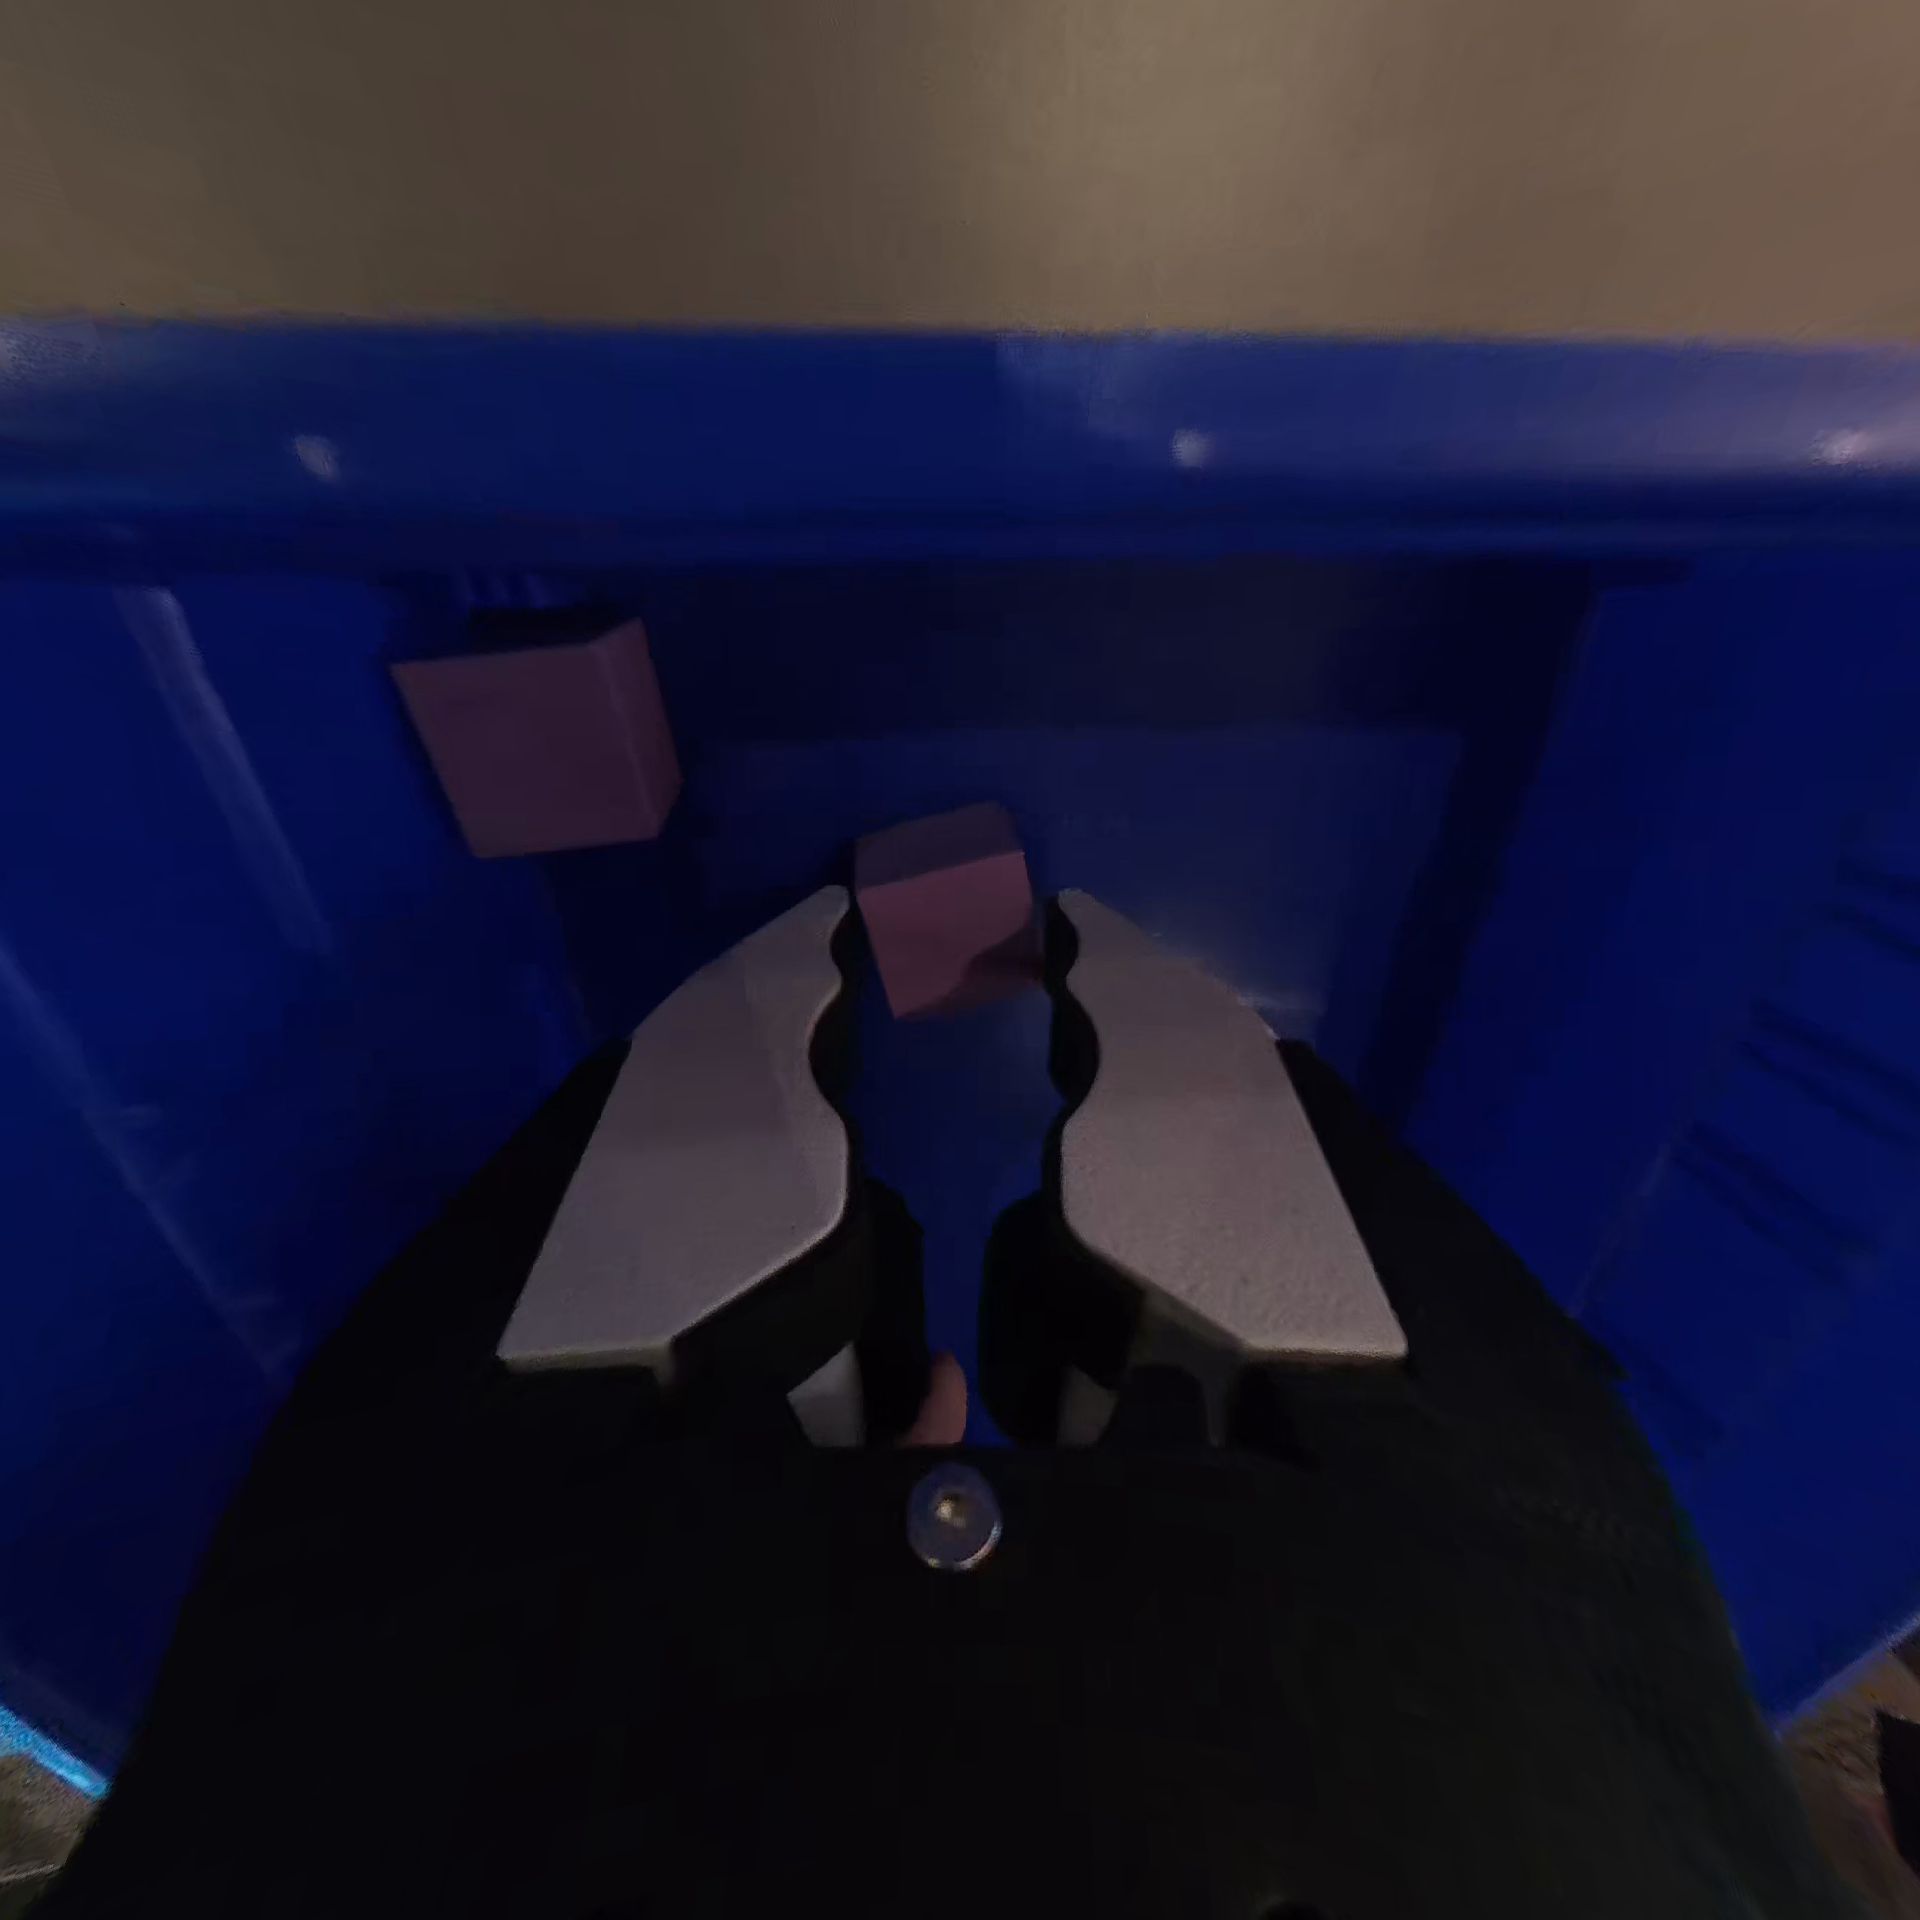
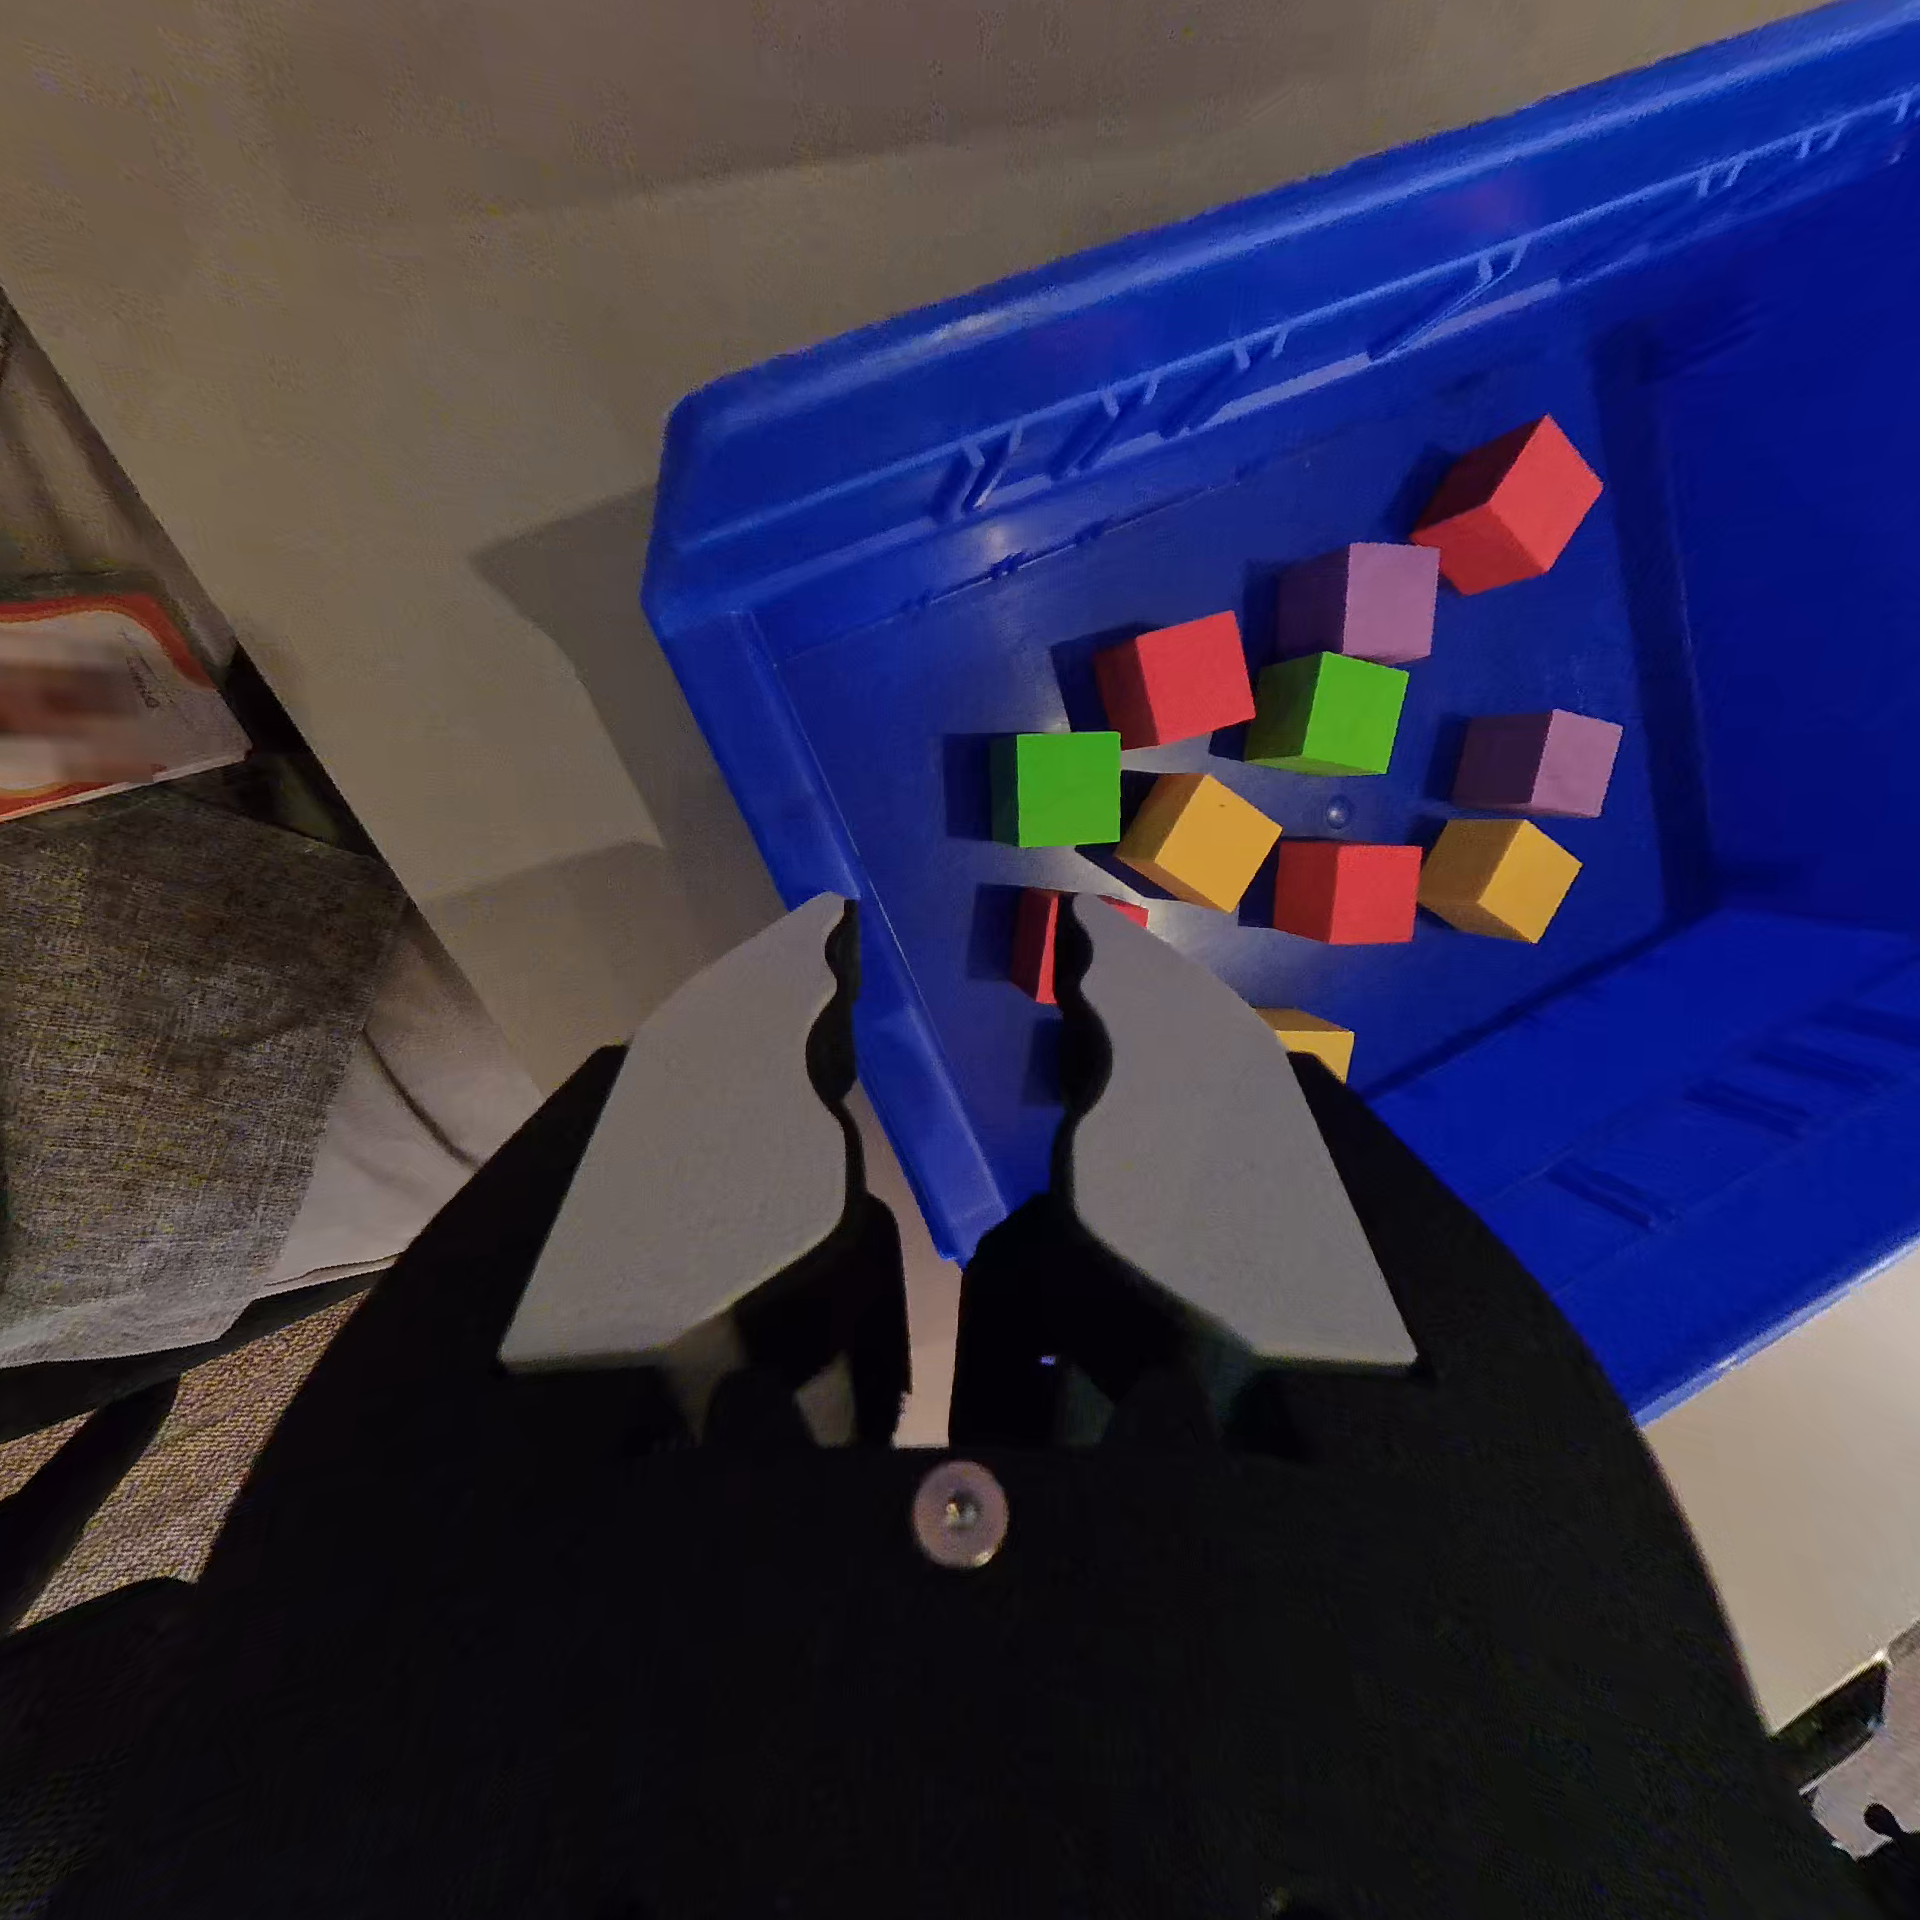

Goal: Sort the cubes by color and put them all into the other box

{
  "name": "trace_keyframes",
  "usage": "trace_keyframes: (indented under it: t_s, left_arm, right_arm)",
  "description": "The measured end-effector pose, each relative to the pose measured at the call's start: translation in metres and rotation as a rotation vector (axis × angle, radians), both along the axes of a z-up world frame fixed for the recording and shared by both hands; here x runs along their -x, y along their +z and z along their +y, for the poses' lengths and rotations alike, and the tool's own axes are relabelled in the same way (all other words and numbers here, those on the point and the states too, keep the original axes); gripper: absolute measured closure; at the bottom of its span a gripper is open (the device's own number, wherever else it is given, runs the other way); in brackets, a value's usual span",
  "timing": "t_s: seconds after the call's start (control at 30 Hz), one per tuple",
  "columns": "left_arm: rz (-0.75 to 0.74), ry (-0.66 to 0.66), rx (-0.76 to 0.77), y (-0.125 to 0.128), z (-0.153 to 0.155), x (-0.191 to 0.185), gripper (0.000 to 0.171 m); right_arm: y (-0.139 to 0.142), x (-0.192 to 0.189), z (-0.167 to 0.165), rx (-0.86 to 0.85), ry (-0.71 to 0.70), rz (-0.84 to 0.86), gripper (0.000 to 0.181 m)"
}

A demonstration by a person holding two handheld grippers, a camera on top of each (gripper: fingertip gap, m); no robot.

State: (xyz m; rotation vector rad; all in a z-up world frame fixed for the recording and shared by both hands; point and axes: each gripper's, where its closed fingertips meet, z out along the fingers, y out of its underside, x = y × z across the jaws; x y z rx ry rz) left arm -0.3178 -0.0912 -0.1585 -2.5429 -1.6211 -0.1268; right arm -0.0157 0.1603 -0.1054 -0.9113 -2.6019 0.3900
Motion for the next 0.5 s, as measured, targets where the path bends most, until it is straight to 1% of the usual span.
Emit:
trace_keyframes:
  t_s: [0.1, 0.13, 0.17, 0.23, 0.33, 0.43, 0.5]
  left_arm:
    - [-0.002, 0.002, -0.036, 0.004, 0.002, -0.001, 0.139]
    - [0.000, -0.003, -0.072, 0.008, 0.004, -0.003, 0.139]
    - [-0.013, -0.011, -0.148, 0.014, 0.012, -0.008, 0.139]
    - [-0.065, -0.016, -0.395, 0.038, 0.035, -0.023, 0.140]
    - [-0.139, -0.050, -0.759, 0.085, 0.060, -0.054, 0.140]
    - [-0.212, -0.128, -1.057, 0.133, 0.074, -0.093, 0.140]
    - [-0.262, -0.191, -1.215, 0.160, 0.080, -0.122, 0.140]
  right_arm:
    - [-0.001, 0.001, 0.000, -0.002, 0.002, -0.002, 0.146]
    - [-0.001, 0.002, 0.000, -0.002, 0.002, 0.007, 0.146]
    - [0.000, 0.005, 0.000, 0.000, 0.000, 0.022, 0.147]
    - [0.007, 0.015, -0.002, 0.019, 0.000, 0.086, 0.147]
    - [0.030, 0.038, -0.018, 0.124, 0.008, 0.250, 0.146]
    - [0.069, 0.056, -0.053, 0.321, 0.064, 0.446, 0.146]
    - [0.097, 0.062, -0.080, 0.466, 0.114, 0.554, 0.147]
